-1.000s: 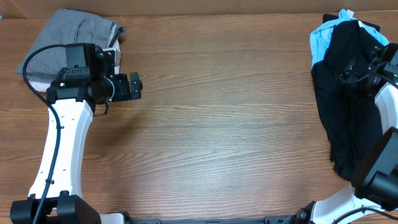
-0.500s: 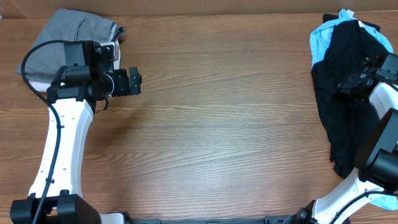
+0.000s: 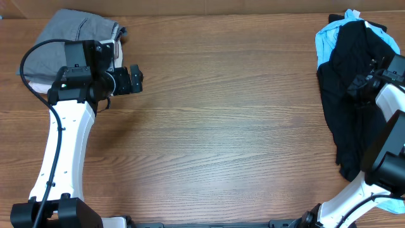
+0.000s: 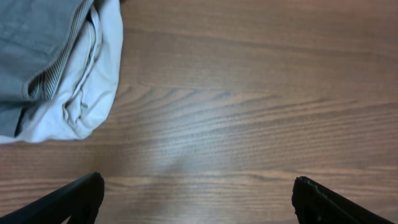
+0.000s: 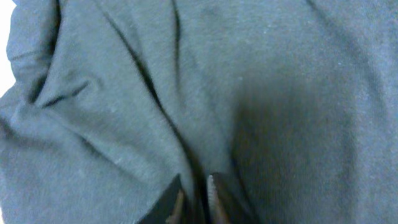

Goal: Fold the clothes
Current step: 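Reach the right gripper to the black T-shirt and grasp it, then drag the black T-shirt with the right gripper to the table center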

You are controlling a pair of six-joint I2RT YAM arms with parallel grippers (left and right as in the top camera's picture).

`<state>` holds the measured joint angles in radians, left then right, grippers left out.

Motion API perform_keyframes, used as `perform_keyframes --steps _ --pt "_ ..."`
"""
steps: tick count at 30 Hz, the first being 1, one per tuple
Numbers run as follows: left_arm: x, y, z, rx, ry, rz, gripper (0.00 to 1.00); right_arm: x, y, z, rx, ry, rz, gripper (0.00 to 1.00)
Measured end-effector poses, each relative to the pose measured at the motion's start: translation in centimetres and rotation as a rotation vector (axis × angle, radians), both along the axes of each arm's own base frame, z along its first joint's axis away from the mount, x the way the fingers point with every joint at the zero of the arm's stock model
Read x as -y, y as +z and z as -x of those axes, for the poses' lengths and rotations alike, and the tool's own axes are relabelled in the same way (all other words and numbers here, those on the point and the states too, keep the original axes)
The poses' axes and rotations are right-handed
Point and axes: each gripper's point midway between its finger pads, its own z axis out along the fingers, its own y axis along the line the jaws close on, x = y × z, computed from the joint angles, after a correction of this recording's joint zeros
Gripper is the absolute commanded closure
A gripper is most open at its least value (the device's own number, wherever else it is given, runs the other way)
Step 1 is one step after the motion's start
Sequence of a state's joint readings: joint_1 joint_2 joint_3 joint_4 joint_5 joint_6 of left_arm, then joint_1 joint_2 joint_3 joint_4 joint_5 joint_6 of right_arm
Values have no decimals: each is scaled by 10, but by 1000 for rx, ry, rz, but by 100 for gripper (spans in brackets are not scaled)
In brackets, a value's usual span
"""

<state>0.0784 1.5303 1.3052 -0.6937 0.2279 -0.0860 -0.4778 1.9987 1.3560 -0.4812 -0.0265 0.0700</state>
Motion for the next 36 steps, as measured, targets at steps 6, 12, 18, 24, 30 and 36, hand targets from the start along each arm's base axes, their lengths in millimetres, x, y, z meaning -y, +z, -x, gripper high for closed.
perform_keyframes --steps 6,12,18,24,30,36 --pt "-2 5 -6 29 19 1 6 -8 58 7 64 8 29 96" --pt "-9 21 -11 53 39 -10 9 -46 137 7 189 82 87 96" --pt "-42 79 -20 147 116 -25 11 -152 156 -15 249 328 27 96" --pt "-87 103 -14 178 222 -40 10 -307 166 -20 317 642 -71 96" --pt "-128 98 1 147 323 -44 10 -480 164 24 373 991 -175 96" --pt "-153 97 11 137 387 -49 9 -599 131 110 308 1279 -259 91"
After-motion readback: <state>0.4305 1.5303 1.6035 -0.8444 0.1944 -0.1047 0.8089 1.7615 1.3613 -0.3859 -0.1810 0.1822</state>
